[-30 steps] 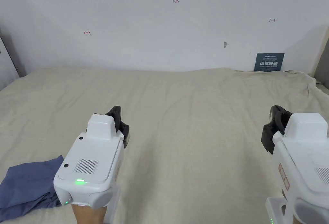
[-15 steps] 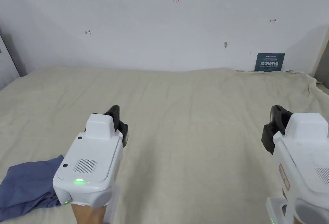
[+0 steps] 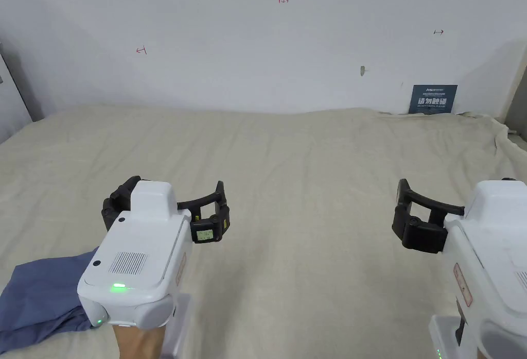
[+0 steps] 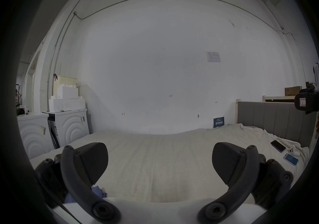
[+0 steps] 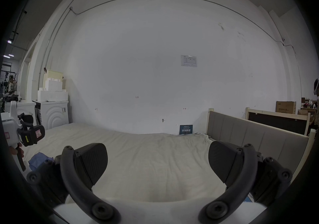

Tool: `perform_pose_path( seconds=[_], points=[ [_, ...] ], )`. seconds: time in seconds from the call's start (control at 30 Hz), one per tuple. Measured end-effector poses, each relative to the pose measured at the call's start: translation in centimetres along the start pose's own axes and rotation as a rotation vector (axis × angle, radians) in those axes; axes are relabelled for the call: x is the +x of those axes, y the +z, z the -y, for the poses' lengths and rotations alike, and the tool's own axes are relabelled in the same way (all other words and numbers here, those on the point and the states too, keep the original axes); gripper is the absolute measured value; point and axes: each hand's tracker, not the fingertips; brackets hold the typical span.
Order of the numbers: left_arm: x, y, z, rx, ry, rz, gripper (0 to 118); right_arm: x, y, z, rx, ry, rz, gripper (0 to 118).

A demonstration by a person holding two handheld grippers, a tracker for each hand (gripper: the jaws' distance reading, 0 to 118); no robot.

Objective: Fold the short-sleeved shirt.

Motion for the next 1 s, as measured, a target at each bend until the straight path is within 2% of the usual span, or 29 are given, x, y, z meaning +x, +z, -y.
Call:
perform_pose_path(
  seconds=[1.0],
  points=[
    [0.02, 0.32, -0.25, 0.034, -0.014, -0.009, 118, 0.26, -0.04, 0.26, 0.018, 0.0, 0.007, 118]
  ],
)
